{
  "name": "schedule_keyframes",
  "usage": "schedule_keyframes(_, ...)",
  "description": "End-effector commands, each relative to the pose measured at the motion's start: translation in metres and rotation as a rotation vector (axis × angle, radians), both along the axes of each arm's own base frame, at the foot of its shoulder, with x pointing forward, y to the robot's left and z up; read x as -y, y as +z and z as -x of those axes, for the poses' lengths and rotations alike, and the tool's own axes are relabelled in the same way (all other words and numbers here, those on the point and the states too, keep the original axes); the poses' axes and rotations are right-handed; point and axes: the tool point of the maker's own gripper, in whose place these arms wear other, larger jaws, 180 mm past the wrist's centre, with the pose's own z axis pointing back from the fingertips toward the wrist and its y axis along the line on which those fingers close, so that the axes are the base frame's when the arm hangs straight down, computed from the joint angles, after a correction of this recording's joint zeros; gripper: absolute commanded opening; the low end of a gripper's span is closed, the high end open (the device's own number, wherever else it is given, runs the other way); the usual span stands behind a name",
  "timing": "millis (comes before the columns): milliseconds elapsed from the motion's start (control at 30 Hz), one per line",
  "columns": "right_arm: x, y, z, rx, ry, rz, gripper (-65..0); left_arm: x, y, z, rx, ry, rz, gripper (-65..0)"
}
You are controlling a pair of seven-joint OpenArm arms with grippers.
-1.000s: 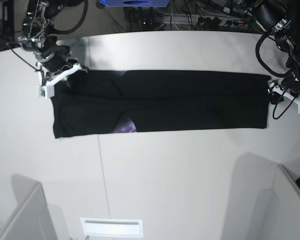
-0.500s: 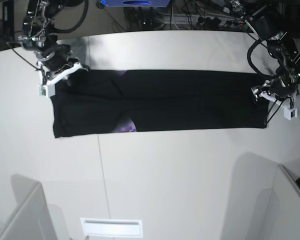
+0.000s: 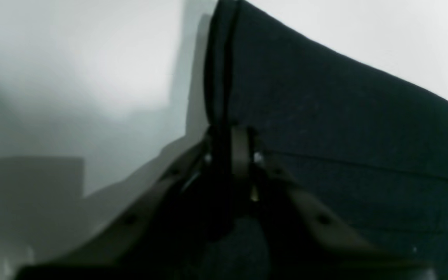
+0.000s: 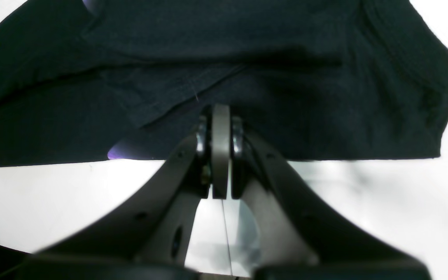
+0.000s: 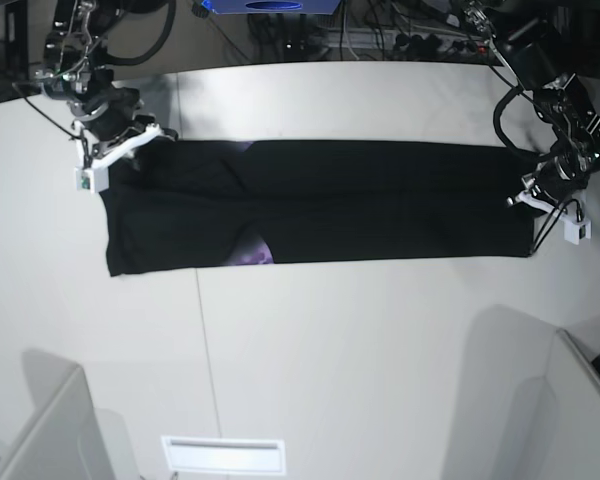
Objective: Fold the T-shirt properly
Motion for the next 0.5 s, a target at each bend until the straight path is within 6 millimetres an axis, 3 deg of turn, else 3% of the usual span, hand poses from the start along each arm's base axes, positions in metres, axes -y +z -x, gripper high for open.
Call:
schedule_keyframes(0,0.002,0.011,-0.007,0.046,0.002,0.002,-65.0,-0.007,-0.009,0.018,-0.110,-0.023,-0.029,-65.0)
schedule_keyframes(67,0.002,0.011,-0.007,0.046,0.002,0.002,-65.0,-0.012,-0.005,0.016,-0.100,-0.020,-0.041,-65.0)
schedule_keyframes(233,0.002,0.011,-0.007,0.046,0.002,0.002,-65.0,-0.030,0.026,0.010,-0.018,-0.029,-0.150,-65.0)
schedule_keyframes(467,0.001,0.011,-0.007,0.047,0.001,0.001,-65.0,-0.028,0.070,0.004,0.071,-0.080,-0.280,-65.0)
